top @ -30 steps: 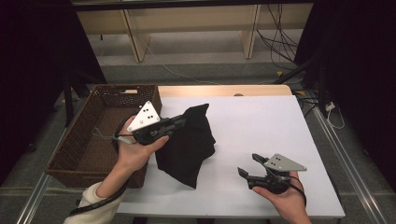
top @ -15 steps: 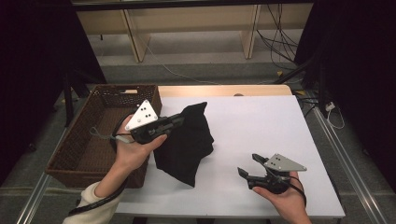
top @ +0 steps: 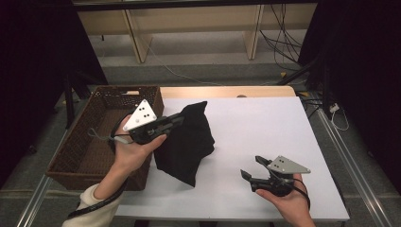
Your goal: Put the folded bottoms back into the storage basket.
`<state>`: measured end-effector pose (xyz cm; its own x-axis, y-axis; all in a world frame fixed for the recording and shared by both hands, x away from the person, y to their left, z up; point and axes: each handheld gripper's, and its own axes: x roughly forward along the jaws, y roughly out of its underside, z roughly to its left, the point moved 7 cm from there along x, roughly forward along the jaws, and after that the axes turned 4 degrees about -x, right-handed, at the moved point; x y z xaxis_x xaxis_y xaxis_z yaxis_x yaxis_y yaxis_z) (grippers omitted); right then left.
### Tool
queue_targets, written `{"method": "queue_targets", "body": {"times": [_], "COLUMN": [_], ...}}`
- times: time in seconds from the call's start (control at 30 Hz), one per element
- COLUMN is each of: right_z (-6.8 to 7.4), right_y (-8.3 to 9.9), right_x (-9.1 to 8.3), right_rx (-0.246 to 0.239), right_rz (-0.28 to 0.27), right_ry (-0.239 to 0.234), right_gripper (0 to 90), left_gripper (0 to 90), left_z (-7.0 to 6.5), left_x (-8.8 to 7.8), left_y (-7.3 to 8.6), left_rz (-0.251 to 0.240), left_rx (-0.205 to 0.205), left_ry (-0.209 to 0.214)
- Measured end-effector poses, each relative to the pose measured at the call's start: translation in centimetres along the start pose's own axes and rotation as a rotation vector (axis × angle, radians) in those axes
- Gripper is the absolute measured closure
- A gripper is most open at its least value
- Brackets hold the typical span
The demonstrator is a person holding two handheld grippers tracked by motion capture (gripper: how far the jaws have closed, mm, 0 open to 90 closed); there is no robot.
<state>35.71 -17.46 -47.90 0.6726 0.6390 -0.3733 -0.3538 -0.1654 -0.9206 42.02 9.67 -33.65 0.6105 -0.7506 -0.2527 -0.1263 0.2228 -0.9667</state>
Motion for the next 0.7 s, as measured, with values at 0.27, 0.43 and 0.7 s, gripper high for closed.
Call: {"method": "queue_targets", "body": {"times": [0.27,0.43,0.7], "right_z": [-0.01,-0.01,0.03], "right_y": [-0.01,0.00,-0.05], "right_x": [0.00,-0.03,-0.01], "right_rx": [-0.002,-0.004,-0.001], "right_rz": [-0.002,0.000,-0.003], "right_ry": [0.000,0.001,-0.002], "right_gripper": [25.9,25.8,25.8], "left_gripper": [82.9,82.9,82.9], "left_z": [0.22,0.36,0.67], "left_x": [-0.19,-0.36,-0.64], "left_y": [-0.12,-0.20,-0.40], "left_rz": [-0.001,-0.001,-0.008], "left_rx": [0.005,0.009,0.009], "left_ry": [-0.004,-0.008,-0.016]}}
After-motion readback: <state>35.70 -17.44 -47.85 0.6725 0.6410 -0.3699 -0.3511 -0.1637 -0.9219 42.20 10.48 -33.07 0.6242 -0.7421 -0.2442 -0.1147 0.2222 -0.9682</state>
